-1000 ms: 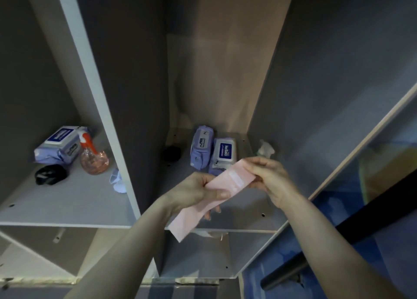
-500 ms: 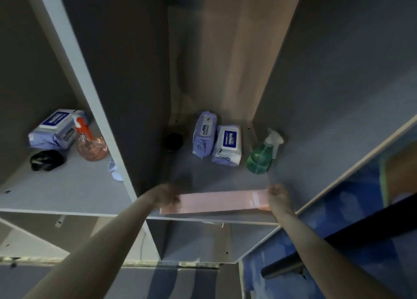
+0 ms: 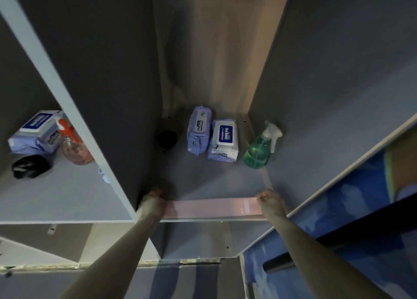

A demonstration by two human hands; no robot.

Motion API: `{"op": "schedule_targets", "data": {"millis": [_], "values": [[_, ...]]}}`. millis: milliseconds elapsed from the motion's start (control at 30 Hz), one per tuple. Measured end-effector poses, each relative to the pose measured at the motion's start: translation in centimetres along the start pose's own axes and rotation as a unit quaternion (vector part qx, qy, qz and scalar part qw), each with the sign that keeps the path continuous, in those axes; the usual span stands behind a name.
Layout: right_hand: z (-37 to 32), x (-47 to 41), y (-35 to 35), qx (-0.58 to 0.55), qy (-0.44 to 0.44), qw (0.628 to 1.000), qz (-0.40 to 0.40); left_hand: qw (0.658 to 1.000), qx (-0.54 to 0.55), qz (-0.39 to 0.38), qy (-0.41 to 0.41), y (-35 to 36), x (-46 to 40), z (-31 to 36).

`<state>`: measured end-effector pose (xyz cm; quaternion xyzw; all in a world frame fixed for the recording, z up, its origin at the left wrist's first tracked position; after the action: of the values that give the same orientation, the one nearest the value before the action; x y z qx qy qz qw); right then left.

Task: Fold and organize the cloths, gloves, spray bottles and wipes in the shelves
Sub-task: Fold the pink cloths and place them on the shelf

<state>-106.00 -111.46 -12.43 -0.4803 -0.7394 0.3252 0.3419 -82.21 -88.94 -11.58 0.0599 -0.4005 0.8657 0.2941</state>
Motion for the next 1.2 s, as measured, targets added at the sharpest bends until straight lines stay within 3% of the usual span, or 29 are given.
{"op": "schedule_targets", "data": {"millis": [267, 400, 467, 633, 867, 1200], "values": [[0.0, 0.0, 0.5, 0.052, -0.027, 0.998, 0.007, 0.997, -0.069, 0.011, 0.018, 0.1, 0.5, 0.0], [-1.4, 0.4, -0.3, 0.112, -0.118, 0.985, 0.056, 0.983, -0.156, 0.023, 0.090, -0.7, 1.9, 2.2], [-2.8, 0.9, -1.2, 0.068, -0.157, 0.984, 0.045, 0.984, -0.102, 0.019, 0.143, -1.5, 2.5, 3.7], [-7.8, 5.3, -5.9, -0.074, -0.199, 0.975, -0.070, 0.976, 0.114, -0.002, 0.187, -5.5, 5.3, 7.3], [-13.3, 11.1, -8.2, -0.080, -0.312, 0.939, -0.123, 0.967, 0.150, 0.001, 0.208, -11.3, 11.0, 5.9], [-21.3, 19.7, -3.3, -0.076, -0.368, 0.911, -0.173, 0.968, 0.143, 0.138, 0.155, -21.6, 13.4, -4.0]]}}
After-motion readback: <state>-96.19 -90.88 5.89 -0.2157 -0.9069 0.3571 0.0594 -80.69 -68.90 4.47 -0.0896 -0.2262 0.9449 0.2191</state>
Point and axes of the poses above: each hand's wrist, its own x-axis away from the middle knuckle, its own y-axis out of the palm, z = x × y, the point moved 1 cm from there along -x, towards the middle knuckle, and after that the axes turned 9 degrees about x, right-handed, at the moved point
